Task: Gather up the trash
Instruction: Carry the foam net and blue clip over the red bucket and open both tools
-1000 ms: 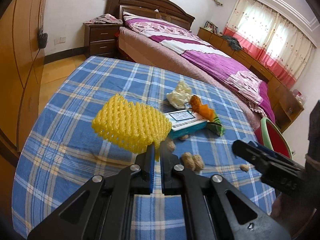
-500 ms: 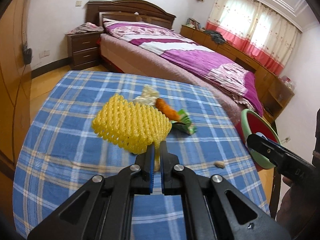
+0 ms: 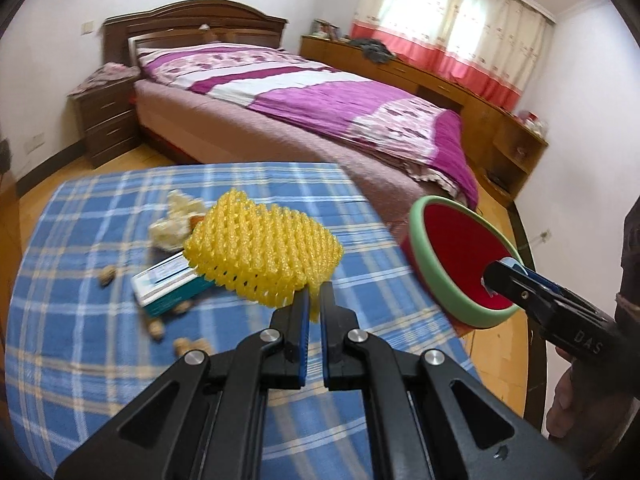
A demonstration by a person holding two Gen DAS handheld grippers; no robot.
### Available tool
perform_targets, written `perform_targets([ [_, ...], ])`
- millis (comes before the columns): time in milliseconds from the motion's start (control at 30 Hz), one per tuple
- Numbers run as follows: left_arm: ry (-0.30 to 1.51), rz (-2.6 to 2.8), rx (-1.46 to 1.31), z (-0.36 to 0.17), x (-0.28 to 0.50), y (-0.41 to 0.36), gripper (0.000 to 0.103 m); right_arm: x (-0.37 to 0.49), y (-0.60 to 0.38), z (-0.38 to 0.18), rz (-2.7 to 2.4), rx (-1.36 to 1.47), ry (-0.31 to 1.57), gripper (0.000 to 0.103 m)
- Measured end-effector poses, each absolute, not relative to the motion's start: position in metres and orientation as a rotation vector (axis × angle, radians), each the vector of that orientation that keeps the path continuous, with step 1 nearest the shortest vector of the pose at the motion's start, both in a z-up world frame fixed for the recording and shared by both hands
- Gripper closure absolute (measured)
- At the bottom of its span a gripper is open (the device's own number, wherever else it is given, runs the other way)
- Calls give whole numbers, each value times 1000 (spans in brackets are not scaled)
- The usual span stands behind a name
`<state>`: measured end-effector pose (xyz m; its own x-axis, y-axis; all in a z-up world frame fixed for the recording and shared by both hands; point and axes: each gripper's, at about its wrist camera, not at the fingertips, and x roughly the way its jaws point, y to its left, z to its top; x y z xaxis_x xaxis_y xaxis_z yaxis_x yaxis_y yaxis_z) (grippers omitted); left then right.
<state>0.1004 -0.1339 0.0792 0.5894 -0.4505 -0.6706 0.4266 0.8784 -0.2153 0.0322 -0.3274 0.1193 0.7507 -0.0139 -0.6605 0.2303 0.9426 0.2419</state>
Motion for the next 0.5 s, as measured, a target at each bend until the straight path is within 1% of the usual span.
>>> perform_targets([
  [500,816,-683,86,73,112,-250,100,18,-426,91,-286,399,730,26],
])
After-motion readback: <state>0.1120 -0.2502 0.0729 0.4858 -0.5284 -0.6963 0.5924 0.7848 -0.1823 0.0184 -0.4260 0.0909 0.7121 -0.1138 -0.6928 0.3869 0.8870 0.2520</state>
